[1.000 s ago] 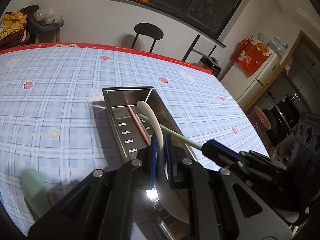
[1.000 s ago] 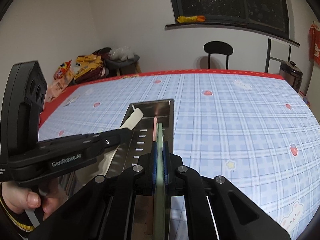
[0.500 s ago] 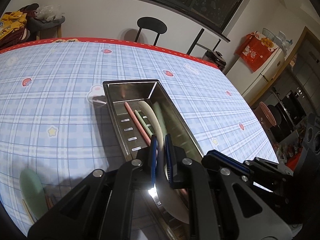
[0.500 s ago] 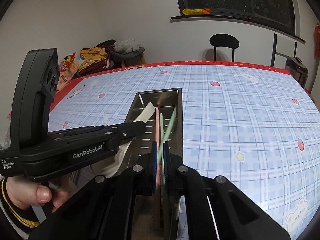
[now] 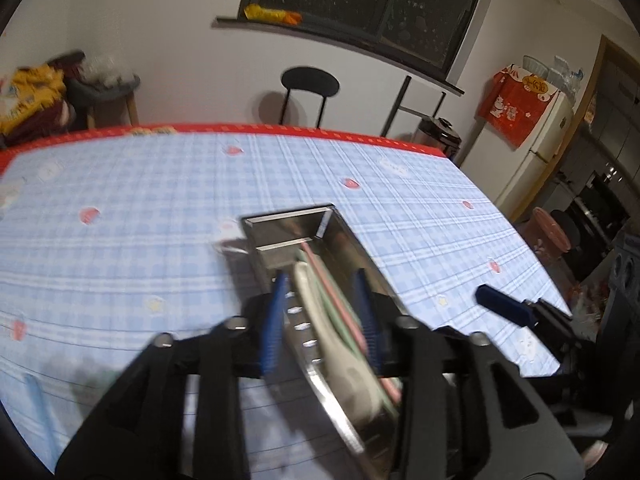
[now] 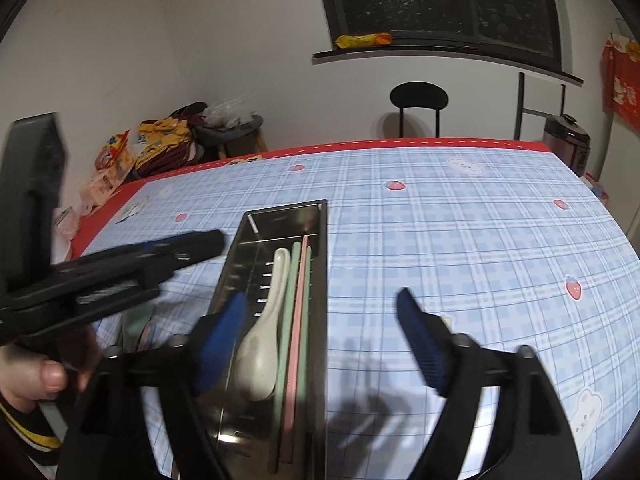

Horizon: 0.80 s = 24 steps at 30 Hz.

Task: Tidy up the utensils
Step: 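Open both tools to release the spoon and chopstick in the tray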

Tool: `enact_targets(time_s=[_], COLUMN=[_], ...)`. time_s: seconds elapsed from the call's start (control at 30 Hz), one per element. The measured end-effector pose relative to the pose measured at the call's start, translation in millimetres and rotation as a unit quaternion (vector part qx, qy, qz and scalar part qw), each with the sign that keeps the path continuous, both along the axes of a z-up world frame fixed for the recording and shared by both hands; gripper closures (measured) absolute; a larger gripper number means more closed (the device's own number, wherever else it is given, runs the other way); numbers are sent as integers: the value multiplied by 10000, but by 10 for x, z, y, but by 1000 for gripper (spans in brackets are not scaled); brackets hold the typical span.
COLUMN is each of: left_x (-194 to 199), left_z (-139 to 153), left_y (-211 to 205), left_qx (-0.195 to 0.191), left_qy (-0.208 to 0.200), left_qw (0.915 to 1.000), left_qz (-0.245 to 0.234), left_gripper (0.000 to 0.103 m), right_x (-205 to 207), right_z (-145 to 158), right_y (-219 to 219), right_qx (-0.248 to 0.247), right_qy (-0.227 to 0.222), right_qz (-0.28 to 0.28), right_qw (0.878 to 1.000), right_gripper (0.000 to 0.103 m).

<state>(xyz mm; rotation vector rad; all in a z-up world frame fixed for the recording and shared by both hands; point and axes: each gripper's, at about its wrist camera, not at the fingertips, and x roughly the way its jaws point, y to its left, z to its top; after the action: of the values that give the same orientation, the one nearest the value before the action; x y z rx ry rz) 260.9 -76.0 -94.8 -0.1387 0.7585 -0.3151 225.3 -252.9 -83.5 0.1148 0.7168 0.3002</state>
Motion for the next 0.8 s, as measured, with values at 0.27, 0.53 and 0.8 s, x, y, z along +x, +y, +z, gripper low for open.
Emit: enact_targets(time_s=[0.27, 0.53, 0.8], left_x=[-437, -1034, -1642], left_z=[286, 452, 429], left_y=[475, 1054, 1567], left_qx=[556, 1102, 1487], left_qy=[-484, -719, -1169], left_qw=[9961, 9879, 9789], left_qz=[481, 826, 775], left_gripper=[6, 6, 6], right_x=[-23, -250, -766], right_z=[-27, 66, 175], right_y=[-26, 60, 266], right_qx=[-21, -208, 25], right_qy=[-18, -320, -738], right_qz=[-327, -698, -579], right_qw=[9995, 9968, 9956], right_gripper=[6, 6, 6])
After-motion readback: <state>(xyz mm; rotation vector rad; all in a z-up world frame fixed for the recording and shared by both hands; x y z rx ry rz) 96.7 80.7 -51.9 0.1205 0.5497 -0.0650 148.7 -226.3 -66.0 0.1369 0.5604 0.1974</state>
